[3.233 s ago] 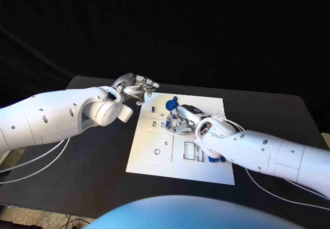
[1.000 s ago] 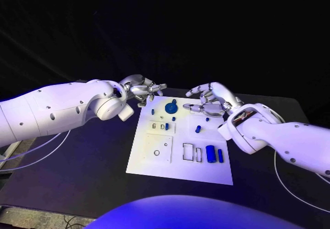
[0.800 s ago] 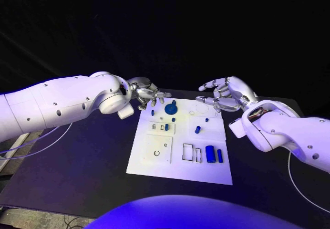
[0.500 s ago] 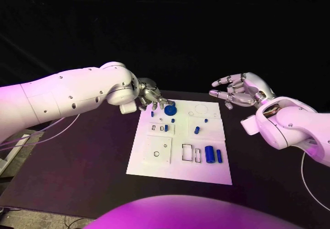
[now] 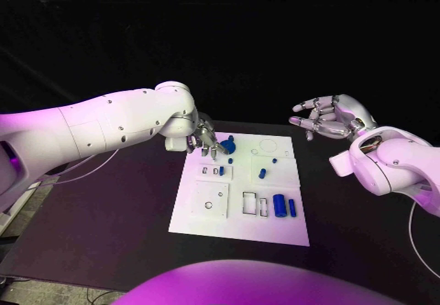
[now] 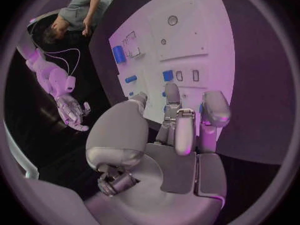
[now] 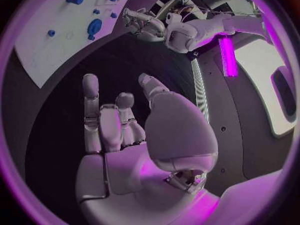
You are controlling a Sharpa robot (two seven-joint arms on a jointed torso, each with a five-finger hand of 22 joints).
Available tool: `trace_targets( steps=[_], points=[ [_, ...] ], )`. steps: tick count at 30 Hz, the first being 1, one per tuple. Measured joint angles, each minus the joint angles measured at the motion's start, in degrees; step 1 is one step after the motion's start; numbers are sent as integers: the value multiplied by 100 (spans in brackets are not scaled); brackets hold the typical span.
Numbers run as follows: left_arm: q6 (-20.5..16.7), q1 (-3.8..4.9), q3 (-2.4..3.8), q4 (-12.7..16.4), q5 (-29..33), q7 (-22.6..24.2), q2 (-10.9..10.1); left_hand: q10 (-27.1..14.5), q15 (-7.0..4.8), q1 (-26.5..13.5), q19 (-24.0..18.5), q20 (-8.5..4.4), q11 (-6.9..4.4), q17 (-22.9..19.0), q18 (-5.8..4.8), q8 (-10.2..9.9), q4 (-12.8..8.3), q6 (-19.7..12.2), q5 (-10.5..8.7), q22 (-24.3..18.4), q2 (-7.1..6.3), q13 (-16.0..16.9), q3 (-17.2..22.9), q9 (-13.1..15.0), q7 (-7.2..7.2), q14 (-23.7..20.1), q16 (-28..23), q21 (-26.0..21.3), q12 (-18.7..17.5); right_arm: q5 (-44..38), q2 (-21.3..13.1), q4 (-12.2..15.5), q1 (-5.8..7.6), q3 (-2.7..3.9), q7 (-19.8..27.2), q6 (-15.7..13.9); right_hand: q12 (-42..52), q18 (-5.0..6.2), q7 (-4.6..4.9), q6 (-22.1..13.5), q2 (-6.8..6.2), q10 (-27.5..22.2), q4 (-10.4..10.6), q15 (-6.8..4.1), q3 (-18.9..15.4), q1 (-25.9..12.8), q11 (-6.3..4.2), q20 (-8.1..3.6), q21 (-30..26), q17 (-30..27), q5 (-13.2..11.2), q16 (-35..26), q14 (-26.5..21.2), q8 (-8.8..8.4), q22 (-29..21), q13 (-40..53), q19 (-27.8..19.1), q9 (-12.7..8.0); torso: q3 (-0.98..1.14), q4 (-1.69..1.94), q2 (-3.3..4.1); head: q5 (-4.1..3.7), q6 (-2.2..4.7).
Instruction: Assemble the parts on the task board
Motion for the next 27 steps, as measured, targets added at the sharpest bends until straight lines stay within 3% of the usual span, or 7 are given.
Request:
trace_targets(
  steps=[2,4,7,13,18,27],
  points=[
    [42,0,-22,-54,-1,-43,80,0,0,48,37,-1,0,0,-87,-50,-1,0,126,41,48,19,-32,-24,0,0,16,49,6,22,9,-30,3,0,-1,-37,-716,0,35,62,-126,-293,29,23,328,5,49,30,-410,-1350,-46,-990,-685,62,-330,-656,-135,-5,-7,-1,4,4,0],
    [50,0,-41,-102,5,-66,137,0,2,125,110,8,0,0,-86,-112,0,0,416,93,125,72,-33,-53,0,-2,65,163,50,46,20,-52,6,0,1,-81,-1295,-1,63,56,-259,-524,32,97,683,10,60,93,-824,-2050,-109,-1821,-1150,84,-677,-1140,-293,-28,-8,-3,8,9,0],
    [49,-2,-54,-163,20,-82,203,0,22,144,128,6,0,0,-87,-133,0,0,585,99,144,123,-33,-72,0,-22,67,267,88,81,29,-71,8,0,27,-155,-1870,-1,137,-4,-443,-604,3,200,1134,-86,138,191,-1336,-2371,-152,-2634,-1328,112,-1178,-1683,-392,-71,-8,-4,12,15,0],
    [47,-9,-76,-316,81,-111,337,21,22,144,179,-3,20,-1,-87,-133,6,21,587,99,144,166,-59,-77,21,-22,112,348,114,181,41,-135,11,0,140,-317,-2977,50,235,89,-625,-403,-151,354,1764,-253,270,354,-2055,-2836,-232,-4102,-1433,217,-2014,-2734,-480,-129,-8,-11,22,20,0],
    [57,-42,-88,-414,123,-131,439,21,22,144,199,18,20,-1,-87,-133,0,22,587,99,144,166,-64,-77,21,-22,112,370,114,255,59,-157,11,0,245,-394,-3420,48,218,125,-649,-156,-282,372,1921,-284,276,387,-2234,-2953,-254,-4655,-1291,217,-2322,-3143,-402,-166,-4,-13,38,12,0],
    [112,-105,-104,-542,172,-174,513,21,22,144,199,18,20,-2,-87,-134,0,43,558,98,144,159,-64,-77,0,-22,111,370,114,351,81,-186,11,0,362,-455,-3525,48,217,125,-620,-114,-298,372,1937,-316,273,388,-2262,-2963,-254,-4793,-1250,217,-2411,-3248,-402,-177,-1,-19,68,10,0]
  ],
)
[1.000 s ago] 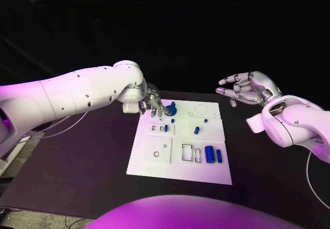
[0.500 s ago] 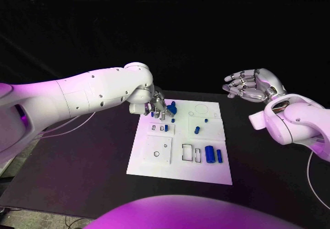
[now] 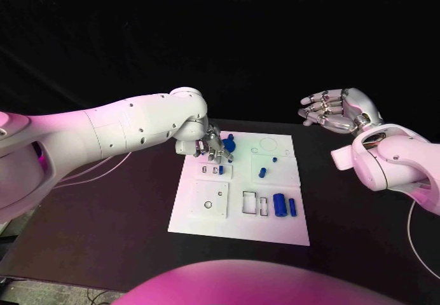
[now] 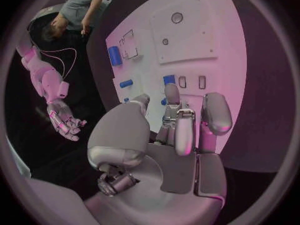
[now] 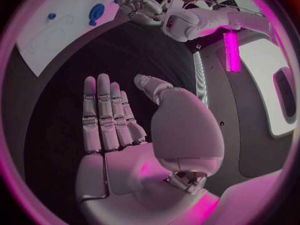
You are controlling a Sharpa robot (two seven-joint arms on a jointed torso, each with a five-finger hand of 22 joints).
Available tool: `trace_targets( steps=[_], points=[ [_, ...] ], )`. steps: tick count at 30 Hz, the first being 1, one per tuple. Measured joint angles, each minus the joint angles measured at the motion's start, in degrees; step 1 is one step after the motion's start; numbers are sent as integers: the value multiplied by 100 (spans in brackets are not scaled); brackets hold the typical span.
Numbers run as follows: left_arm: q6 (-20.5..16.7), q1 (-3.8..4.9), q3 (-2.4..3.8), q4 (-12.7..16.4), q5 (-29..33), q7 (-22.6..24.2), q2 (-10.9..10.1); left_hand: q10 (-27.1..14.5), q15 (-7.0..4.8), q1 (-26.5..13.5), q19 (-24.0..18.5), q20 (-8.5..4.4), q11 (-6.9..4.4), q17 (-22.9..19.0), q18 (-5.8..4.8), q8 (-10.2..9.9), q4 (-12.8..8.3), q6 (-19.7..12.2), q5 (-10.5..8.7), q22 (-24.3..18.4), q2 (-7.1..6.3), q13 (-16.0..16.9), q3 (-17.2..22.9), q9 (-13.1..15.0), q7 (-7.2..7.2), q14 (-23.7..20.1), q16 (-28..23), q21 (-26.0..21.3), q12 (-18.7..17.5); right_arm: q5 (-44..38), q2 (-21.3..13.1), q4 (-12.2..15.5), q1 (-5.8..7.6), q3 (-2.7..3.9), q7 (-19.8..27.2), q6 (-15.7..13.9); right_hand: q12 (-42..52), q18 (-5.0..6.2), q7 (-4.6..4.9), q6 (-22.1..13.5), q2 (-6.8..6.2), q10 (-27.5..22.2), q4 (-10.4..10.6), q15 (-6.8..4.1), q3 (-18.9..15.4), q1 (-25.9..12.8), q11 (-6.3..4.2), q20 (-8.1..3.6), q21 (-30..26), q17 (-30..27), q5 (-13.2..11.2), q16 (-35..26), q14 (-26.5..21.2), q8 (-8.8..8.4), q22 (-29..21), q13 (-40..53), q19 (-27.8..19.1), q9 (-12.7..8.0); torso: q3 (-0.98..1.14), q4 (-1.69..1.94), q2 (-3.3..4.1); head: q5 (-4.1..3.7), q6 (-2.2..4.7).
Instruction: Assemble the parts on the task board
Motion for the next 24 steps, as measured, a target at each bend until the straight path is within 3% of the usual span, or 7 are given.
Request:
trace_targets(
  steps=[24],
  points=[
    [149,-22,-2,-64,-12,-83,-9,0,0,0,20,-21,0,-1,1,0,-16,103,-22,-1,0,80,-16,14,-21,0,22,48,68,53,72,-78,-3,-2,28,-15,-46,-4,0,0,-21,37,-16,0,15,-20,3,0,-38,-5,0,-89,0,0,-48,-46,-1,-4,-1,5,7,-1,0]
  ],
)
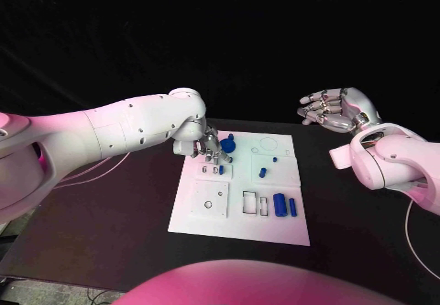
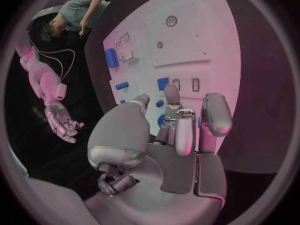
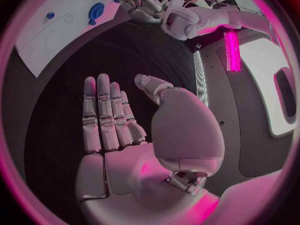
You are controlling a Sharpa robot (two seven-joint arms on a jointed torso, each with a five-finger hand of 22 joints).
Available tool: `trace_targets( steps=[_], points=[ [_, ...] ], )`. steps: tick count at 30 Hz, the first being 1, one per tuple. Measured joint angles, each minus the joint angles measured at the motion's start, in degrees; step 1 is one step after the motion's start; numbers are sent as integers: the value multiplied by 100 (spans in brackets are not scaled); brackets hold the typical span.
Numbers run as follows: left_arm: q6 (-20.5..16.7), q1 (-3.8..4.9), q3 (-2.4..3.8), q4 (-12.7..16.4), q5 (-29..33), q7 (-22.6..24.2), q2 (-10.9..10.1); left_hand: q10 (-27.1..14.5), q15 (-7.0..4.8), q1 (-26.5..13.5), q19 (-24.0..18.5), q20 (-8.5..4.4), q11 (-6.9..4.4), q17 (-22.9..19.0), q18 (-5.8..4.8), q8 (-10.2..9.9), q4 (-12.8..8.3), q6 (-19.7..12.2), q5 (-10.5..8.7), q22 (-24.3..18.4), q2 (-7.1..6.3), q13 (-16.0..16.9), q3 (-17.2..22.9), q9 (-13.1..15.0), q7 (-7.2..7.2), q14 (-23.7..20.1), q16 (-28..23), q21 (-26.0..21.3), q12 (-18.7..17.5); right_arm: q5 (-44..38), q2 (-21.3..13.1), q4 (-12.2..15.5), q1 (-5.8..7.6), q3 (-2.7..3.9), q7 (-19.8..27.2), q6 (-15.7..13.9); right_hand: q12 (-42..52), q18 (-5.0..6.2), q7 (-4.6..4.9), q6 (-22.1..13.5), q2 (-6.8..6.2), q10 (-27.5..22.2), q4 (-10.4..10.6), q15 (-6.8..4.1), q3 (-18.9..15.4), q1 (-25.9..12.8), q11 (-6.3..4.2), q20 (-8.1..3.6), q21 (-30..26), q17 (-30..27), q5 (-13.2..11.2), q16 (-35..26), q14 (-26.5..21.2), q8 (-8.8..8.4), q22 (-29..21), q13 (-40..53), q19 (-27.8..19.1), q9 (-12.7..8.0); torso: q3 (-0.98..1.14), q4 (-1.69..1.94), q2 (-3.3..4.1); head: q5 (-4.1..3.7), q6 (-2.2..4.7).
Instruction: Assemble the parts on the task board
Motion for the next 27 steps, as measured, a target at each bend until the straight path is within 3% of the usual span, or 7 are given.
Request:
trace_targets(
  steps=[10,27],
  points=[
    [114,-89,-3,-61,-5,-23,72,0,0,78,0,0,0,0,0,0,0,0,0,-1,32,-25,0,14,0,0,0,0,0,1,16,-11,-1,0,-12,1,-30,-1,0,0,23,4,-1,0,1,-23,2,0,-20,1,0,-46,0,0,-39,-33,0,-7,-2,-6,2,15,0],
    [195,-136,-3,-72,-11,-36,93,-22,0,235,-1,0,-22,-1,0,0,-16,20,1,-1,24,-28,117,25,-20,0,0,0,-1,0,39,-63,-7,-1,-54,5,-58,-2,-1,0,23,41,-15,0,15,-23,0,0,-43,1,0,-66,0,0,-62,-51,0,-13,5,1,0,10,0]
  ],
)
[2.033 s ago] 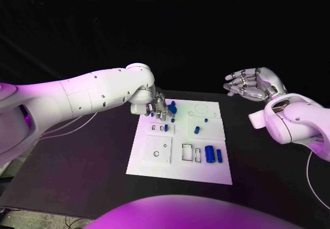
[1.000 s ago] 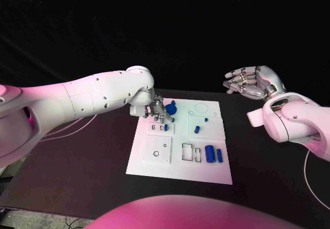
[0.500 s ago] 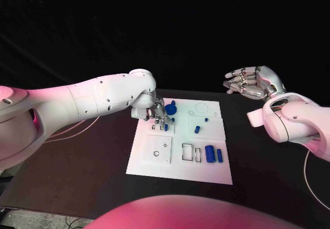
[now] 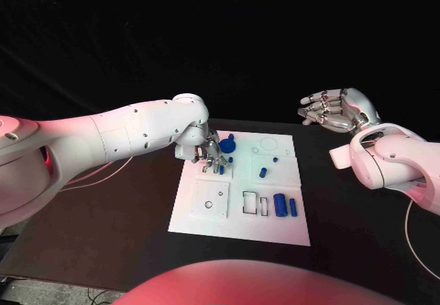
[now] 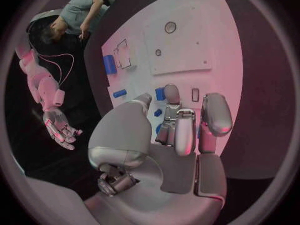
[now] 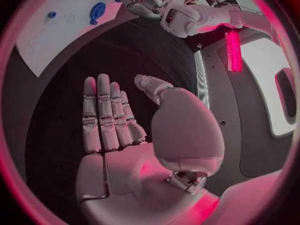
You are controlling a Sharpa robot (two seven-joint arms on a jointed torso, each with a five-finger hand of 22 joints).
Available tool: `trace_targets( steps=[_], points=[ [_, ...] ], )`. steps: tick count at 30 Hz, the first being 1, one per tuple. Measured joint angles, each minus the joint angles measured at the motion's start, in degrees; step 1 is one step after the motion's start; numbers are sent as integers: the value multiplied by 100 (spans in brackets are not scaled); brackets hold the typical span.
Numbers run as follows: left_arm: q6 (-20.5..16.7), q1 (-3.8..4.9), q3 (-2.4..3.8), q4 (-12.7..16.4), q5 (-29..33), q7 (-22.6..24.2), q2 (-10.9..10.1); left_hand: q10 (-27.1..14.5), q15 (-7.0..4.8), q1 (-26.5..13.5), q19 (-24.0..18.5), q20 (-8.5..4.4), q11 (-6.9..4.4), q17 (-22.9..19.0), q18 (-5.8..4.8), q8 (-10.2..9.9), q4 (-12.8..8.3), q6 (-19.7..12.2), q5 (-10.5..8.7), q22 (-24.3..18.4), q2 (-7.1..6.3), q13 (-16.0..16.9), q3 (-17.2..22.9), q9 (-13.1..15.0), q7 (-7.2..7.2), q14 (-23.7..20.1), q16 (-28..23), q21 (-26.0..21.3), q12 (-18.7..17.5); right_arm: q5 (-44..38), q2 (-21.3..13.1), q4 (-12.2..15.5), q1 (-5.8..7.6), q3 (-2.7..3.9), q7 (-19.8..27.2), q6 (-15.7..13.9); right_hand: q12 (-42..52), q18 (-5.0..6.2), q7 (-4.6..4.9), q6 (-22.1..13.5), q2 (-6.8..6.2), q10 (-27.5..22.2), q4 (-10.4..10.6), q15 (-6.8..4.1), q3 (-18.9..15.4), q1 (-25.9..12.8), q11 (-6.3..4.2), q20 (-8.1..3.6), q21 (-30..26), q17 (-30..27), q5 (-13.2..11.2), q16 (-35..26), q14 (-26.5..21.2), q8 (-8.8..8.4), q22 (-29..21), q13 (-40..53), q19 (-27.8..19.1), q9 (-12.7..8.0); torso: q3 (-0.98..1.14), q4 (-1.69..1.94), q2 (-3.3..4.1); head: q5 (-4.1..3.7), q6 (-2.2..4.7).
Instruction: Assemble the parts on the task board
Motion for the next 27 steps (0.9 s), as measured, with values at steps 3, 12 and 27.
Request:
trace_targets(
  steps=[3,12,27],
  points=[
    [0,-7,0,-6,-1,-1,7,0,0,85,0,0,0,0,0,0,0,11,-35,0,6,0,81,10,11,0,0,0,0,0,2,-2,0,0,-11,2,0,0,0,0,0,0,-12,0,-12,0,0,0,0,0,0,-23,0,0,0,0,0,0,0,-1,0,2,0],
    [-5,-21,0,-24,0,-3,22,-30,0,151,0,0,12,0,0,0,-6,21,-134,0,0,0,212,23,21,0,0,0,0,-1,10,-9,-1,0,-42,12,0,0,0,0,0,0,-17,0,-17,0,0,0,0,0,0,-23,0,0,-7,-5,0,0,0,-2,2,8,0],
    [-15,-28,0,-45,20,-5,42,-41,0,334,0,0,0,-1,0,0,-19,62,-209,-1,-43,12,536,68,-21,0,0,0,0,-3,30,-27,-9,-1,-75,36,0,0,0,0,0,0,-17,0,-17,0,0,0,0,1,0,-23,0,0,-15,-11,0,1,-2,-2,8,8,0]
  ],
)
